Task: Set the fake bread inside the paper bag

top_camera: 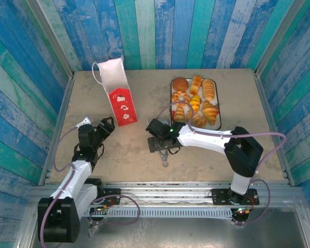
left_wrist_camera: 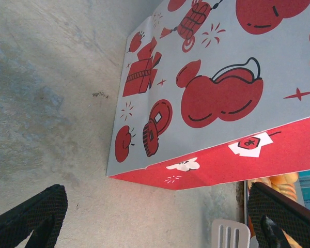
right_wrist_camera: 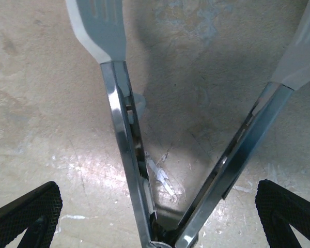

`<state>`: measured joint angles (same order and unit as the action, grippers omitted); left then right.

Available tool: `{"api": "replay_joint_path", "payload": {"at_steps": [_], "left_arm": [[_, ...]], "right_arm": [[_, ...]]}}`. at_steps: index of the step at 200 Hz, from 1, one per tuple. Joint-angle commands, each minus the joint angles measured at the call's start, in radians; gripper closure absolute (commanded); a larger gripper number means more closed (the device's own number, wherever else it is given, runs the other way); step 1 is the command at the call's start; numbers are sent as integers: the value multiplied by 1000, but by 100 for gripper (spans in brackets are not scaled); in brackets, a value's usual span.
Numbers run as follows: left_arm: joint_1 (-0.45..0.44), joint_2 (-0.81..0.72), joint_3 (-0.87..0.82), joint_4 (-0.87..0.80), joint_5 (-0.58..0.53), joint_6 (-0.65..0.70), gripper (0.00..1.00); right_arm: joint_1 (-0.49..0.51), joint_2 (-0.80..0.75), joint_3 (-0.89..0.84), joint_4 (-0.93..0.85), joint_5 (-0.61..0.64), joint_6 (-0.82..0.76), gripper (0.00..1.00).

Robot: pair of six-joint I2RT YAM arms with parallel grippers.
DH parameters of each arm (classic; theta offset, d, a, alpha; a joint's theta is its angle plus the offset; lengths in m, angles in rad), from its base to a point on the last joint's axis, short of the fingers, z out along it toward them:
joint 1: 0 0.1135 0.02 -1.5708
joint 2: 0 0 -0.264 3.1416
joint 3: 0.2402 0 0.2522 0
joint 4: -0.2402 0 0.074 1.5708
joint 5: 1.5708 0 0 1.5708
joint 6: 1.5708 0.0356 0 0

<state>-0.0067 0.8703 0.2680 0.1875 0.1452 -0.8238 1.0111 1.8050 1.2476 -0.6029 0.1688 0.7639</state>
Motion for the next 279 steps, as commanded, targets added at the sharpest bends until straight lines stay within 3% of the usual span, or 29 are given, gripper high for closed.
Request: {"api": "replay_joint_path", "payload": {"at_steps": [1,160,224,279], "left_arm": [[-3,-21,-10,17,6,5,6],[-3,-11,4,-10,-11,37,6],[-3,-34,9,-27,-7,41,6],[-3,-78,32,-78,-38,81,6]], "right_arm": [[-7,45,32,-81,22,30,0],[-41,156,66,-36,3,66,14],[-51,124,30,-11,12,81,31],[-45,-15,-21,-16,120,84,43]]}}
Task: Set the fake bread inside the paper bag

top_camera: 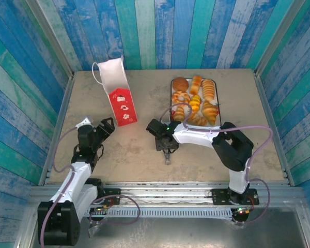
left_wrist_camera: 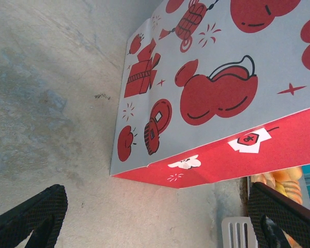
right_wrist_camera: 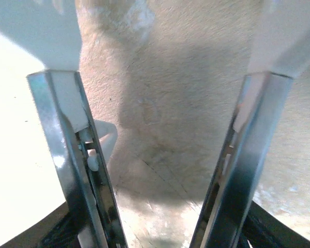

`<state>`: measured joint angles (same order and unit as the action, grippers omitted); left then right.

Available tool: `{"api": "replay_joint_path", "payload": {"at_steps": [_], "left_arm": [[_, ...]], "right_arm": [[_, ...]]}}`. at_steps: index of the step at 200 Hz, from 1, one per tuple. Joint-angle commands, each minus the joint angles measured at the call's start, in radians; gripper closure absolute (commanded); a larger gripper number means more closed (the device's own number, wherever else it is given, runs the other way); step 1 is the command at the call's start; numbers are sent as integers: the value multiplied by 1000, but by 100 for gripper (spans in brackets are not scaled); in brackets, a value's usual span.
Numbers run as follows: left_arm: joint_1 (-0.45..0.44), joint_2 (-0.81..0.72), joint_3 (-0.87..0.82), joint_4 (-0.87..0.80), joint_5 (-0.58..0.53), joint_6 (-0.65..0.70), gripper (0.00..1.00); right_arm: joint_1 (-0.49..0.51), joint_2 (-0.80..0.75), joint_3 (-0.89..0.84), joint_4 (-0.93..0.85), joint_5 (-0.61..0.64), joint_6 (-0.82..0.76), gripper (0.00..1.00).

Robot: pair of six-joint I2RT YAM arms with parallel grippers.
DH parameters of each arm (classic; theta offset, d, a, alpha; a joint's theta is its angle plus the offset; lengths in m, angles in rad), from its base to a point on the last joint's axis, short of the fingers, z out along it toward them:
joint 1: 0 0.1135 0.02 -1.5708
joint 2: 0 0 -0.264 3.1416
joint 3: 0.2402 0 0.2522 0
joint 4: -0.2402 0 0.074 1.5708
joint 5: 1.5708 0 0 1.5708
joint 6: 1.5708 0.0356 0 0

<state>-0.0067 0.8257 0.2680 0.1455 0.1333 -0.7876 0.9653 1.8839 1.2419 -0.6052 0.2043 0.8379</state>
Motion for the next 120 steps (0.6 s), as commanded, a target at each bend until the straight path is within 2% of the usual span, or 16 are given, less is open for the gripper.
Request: {"api": "replay_joint_path", "payload": {"at_steps": [1,33,73,101,120], "left_arm": [[-3,-35,35,-37,-28,46,6],[-3,-68,111,-104,-52,118,6],[-3,-95,241,-201,-77,179,6],[-3,-85,350,-253,-30,175,6],[-2,-12,511,-376,24,208,6]], "right_arm": [[1,-96,-17,-14,87,9,43],[1,-159,-27,-21,126,-28,51],[1,-316,-43,7,228,-94,55],[-7,-447,-35,53,255,-207,56],[-27,-530,-37,106,242,-282,58]]}}
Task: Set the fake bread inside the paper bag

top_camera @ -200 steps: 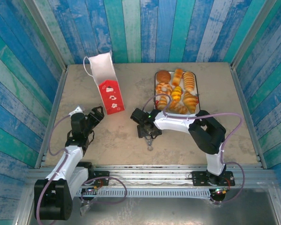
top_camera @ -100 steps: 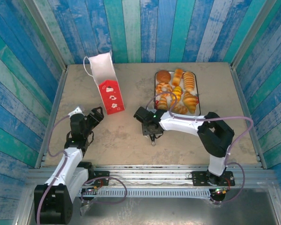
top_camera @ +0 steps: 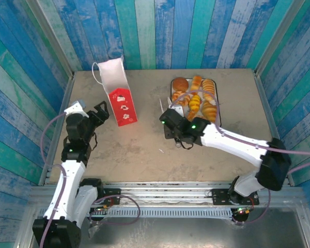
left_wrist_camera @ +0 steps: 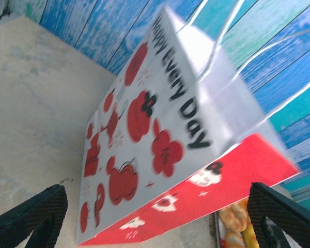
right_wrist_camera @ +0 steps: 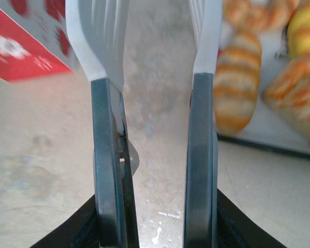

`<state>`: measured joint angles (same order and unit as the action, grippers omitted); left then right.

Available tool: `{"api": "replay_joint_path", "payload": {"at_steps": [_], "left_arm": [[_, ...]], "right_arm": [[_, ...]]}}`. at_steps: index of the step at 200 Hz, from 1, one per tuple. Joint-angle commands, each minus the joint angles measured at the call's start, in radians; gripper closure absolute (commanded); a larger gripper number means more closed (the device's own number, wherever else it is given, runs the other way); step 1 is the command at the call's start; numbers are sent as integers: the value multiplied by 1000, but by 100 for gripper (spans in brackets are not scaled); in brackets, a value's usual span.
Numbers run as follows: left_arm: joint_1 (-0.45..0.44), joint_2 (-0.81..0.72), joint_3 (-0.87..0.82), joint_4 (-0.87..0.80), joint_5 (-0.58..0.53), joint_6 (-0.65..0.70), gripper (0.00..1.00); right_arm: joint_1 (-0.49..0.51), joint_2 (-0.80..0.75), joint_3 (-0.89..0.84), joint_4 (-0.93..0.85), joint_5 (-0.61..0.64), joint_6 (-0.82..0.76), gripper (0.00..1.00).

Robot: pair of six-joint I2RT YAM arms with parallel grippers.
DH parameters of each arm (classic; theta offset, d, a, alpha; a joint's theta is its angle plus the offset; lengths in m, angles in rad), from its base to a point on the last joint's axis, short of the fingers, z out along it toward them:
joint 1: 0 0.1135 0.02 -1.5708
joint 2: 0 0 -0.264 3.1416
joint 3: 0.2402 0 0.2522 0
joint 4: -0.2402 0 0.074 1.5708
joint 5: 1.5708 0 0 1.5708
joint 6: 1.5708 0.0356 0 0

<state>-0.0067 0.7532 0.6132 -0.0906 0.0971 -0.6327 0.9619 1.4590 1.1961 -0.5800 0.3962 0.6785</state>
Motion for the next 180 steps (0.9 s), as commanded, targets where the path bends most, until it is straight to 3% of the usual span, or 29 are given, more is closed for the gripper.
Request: {"api": "replay_joint_path", "payload": {"at_steps": [1,33,59,90,114,134,180], "left_arm": [[-3,65,176,-148,62,56,6],[5,281,486,-419,83,122,6],[14,426,626,-489,147,122,6],[14,496,655,-466,71,113,6],[15,573,662,-458,75,121,6],[13,613,670,-458,81,133,0],[14,633,669,-423,61,132,20]], "right_arm": [[-25,-110,9,84,48,-126,58],[-86,-233,-27,213,-47,-185,58],[-100,-286,-36,249,-66,-215,58],[-101,-311,-61,252,-62,-236,58],[-102,-323,-92,259,-27,-249,58],[-104,-322,-111,265,-8,-258,58],[-106,-314,-129,281,6,-271,58]]}}
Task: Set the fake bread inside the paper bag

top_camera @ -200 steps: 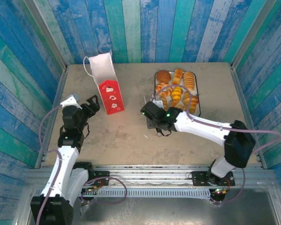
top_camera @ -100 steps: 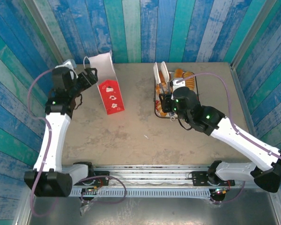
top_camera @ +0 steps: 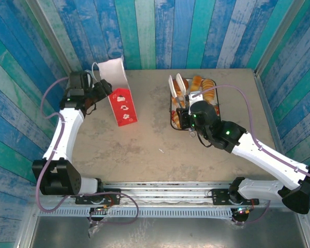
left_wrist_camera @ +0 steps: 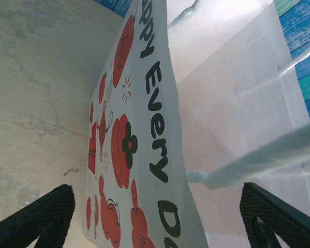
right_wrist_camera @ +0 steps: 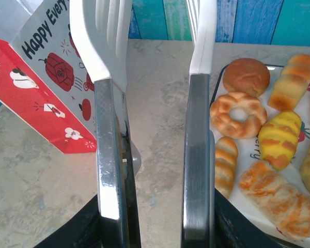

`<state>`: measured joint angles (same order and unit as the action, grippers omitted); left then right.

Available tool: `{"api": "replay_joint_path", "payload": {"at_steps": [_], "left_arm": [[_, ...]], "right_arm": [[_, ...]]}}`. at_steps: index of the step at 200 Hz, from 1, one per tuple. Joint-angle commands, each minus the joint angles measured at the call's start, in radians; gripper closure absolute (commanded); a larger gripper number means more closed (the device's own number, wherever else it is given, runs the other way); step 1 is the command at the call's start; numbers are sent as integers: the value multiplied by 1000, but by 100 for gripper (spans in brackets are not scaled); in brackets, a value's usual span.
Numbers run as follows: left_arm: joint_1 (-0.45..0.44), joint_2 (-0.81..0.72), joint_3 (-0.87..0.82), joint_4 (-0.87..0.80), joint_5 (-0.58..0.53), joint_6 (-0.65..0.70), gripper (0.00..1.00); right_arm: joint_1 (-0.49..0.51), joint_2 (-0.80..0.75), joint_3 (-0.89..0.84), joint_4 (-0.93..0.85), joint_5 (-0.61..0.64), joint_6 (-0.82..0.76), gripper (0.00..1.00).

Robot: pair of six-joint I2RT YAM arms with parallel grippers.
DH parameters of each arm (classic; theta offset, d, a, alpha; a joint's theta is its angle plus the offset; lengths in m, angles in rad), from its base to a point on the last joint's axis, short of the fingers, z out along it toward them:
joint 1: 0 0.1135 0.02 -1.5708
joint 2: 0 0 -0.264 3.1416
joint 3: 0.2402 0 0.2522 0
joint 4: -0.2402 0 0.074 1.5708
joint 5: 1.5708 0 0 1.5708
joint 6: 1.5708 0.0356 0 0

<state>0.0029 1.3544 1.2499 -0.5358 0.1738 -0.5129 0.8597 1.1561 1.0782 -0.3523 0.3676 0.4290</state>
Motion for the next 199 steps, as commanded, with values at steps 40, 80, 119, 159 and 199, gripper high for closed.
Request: {"api": "replay_joint_path", "payload": {"at_steps": [40,80,119,159,199], "left_arm": [[4,62,48,25,-3,34,42],[-4,75,81,7,-33,60,59],[-7,65,89,13,-44,74,86],[-12,37,106,-7,-56,89,100],[-33,-43,111,3,-9,62,100]], "right_arm": [[-6,-3,-12,52,39,-29,58],[-6,7,-12,51,39,-27,58],[-9,7,-6,47,39,-29,58],[-10,4,-4,45,40,-25,58],[-20,-8,9,20,42,-22,58]]}}
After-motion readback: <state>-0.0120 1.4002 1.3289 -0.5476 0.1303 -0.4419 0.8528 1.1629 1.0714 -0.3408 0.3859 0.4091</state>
